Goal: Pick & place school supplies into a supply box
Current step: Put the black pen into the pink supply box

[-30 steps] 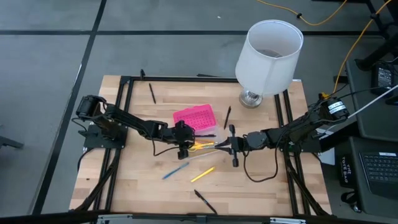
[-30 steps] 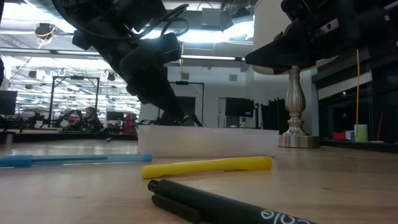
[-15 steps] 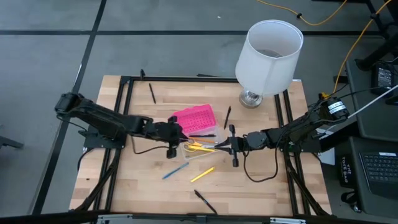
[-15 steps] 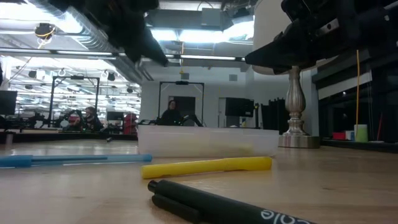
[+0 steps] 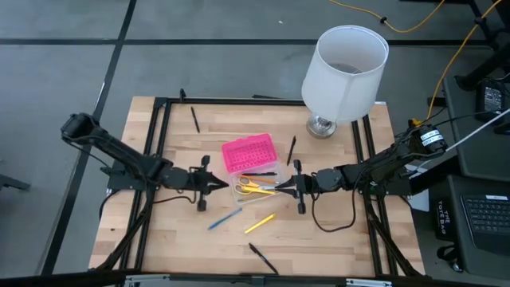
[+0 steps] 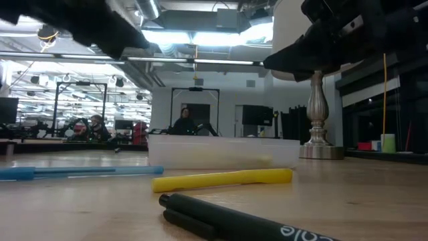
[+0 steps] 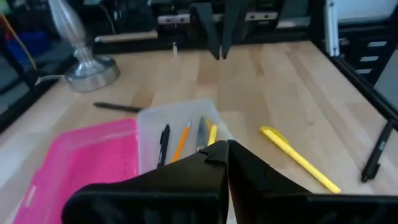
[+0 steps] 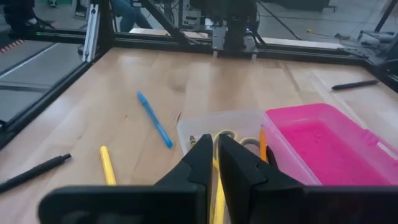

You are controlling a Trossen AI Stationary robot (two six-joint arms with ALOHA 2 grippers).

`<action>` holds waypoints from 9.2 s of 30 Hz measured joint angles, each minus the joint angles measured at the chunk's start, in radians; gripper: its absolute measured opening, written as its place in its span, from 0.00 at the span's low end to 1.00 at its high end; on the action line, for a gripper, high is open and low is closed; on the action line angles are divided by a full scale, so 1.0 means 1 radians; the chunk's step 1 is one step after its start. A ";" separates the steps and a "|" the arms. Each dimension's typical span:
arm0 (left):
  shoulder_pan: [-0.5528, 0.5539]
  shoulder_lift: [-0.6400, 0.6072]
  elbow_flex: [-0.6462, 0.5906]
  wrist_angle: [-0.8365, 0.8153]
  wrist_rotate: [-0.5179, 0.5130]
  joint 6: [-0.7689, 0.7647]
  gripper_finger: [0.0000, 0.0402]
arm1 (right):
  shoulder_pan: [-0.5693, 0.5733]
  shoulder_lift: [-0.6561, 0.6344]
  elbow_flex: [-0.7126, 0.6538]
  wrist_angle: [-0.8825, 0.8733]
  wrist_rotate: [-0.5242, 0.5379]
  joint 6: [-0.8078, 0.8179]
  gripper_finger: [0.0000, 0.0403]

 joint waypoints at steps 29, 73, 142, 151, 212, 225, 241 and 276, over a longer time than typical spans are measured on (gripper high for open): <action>-0.047 -0.014 -0.111 0.135 -0.026 0.012 0.01 | -0.033 0.000 0.271 -0.855 0.574 0.813 0.03; -0.046 -0.013 -0.111 0.172 -0.027 0.178 0.00 | -0.437 0.154 0.544 -1.313 0.188 1.098 0.01; -0.047 -0.013 -0.111 0.171 -0.022 0.036 0.01 | -0.554 0.370 0.539 -1.287 0.056 1.246 0.30; -0.047 -0.013 -0.111 0.171 -0.022 0.034 0.01 | -0.553 0.406 0.546 -1.375 0.062 1.223 0.23; -0.048 -0.013 -0.110 0.164 0.113 -0.096 0.01 | 0.074 -0.277 0.035 -0.443 0.251 0.283 0.09; -0.047 -0.013 -0.110 0.165 0.107 -0.094 0.01 | 0.042 -0.293 -0.040 -0.181 0.073 0.015 0.09; -0.047 -0.013 -0.110 0.165 0.107 -0.094 0.01 | -0.111 -0.293 -0.040 -0.141 -0.197 -0.183 0.09; -0.047 -0.013 -0.110 0.171 -0.077 0.116 0.00 | -0.224 0.090 0.488 -0.763 -0.263 -0.192 0.10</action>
